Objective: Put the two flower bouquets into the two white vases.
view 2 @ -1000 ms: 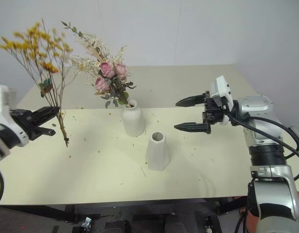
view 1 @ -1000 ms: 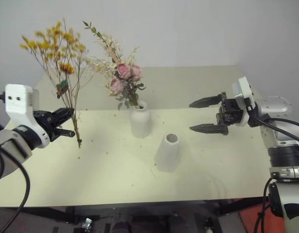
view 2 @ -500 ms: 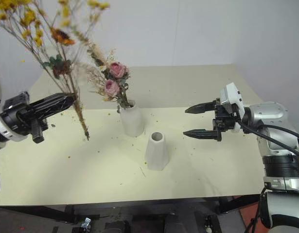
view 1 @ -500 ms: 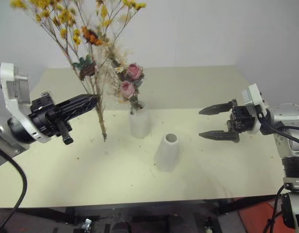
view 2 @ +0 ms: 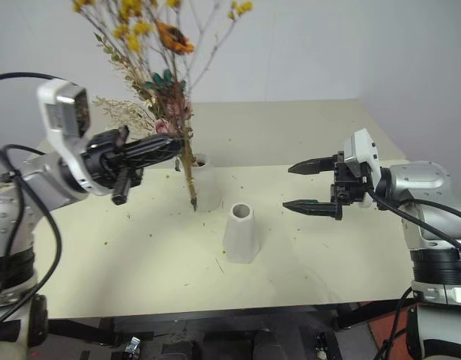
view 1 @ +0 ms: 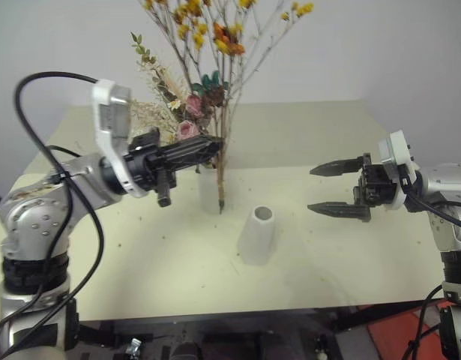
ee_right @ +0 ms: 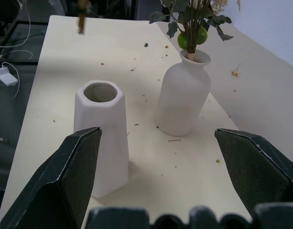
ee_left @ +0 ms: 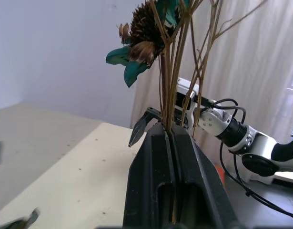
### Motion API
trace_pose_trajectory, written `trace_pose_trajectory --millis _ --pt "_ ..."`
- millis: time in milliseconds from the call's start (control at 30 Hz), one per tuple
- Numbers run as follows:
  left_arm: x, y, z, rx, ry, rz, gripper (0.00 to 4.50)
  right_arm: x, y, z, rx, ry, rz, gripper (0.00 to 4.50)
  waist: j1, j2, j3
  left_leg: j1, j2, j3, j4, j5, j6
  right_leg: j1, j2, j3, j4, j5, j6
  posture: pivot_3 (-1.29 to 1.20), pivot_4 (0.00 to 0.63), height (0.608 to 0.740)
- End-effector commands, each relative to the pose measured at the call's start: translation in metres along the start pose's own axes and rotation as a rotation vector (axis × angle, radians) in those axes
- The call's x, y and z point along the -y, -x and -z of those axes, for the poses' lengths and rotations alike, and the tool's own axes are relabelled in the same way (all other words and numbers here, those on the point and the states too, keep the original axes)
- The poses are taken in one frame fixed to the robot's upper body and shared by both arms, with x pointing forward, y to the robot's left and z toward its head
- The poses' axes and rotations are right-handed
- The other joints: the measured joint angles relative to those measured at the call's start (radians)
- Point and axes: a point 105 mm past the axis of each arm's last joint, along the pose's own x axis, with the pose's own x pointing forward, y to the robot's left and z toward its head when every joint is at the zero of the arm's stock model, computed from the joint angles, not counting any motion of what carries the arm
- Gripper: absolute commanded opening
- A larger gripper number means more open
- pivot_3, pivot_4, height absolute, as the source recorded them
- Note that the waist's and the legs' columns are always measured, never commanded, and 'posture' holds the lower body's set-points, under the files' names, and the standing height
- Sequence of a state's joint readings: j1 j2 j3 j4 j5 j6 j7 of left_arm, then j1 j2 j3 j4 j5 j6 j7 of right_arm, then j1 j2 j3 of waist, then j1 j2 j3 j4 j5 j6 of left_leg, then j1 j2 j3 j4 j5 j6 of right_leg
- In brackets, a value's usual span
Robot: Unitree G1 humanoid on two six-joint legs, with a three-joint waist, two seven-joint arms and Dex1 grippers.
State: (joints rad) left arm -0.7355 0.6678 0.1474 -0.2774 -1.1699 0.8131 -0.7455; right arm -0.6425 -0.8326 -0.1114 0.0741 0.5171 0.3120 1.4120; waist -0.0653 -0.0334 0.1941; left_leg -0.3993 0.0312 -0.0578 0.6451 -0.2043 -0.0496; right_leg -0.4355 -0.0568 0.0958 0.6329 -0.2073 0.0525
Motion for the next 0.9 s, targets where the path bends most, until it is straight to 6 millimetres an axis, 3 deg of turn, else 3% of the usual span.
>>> trace_pose_trajectory --millis 33,700,900 --pt "-0.002 -0.014 0.0 0.024 -0.04 0.039 0.02 -0.001 0.01 -0.016 0.021 0.049 0.033 4.5 0.001 0.0 0.0 0.0 0.0 0.0 0.0 0.0 0.0 0.0 0.0 0.0 0.0 0.002 -0.002 0.0 0.15 0.74" --pt "-0.011 -0.06 0.025 0.034 -0.002 0.128 0.02 -0.018 0.013 -0.009 0.021 -0.006 0.068 4.5 0.001 0.0 0.0 0.001 0.0 0.0 0.001 0.0 0.0 0.002 0.0 0.0 -0.001 0.002 -0.002 0.0 0.15 0.74" --pt "-0.007 -0.062 0.037 -0.008 0.018 0.149 0.02 -0.019 0.016 -0.008 0.019 -0.01 0.083 4.5 -0.001 0.0 0.0 0.001 0.0 0.0 0.001 0.0 0.0 0.002 0.0 0.0 -0.001 0.002 -0.001 0.0 0.15 0.74"
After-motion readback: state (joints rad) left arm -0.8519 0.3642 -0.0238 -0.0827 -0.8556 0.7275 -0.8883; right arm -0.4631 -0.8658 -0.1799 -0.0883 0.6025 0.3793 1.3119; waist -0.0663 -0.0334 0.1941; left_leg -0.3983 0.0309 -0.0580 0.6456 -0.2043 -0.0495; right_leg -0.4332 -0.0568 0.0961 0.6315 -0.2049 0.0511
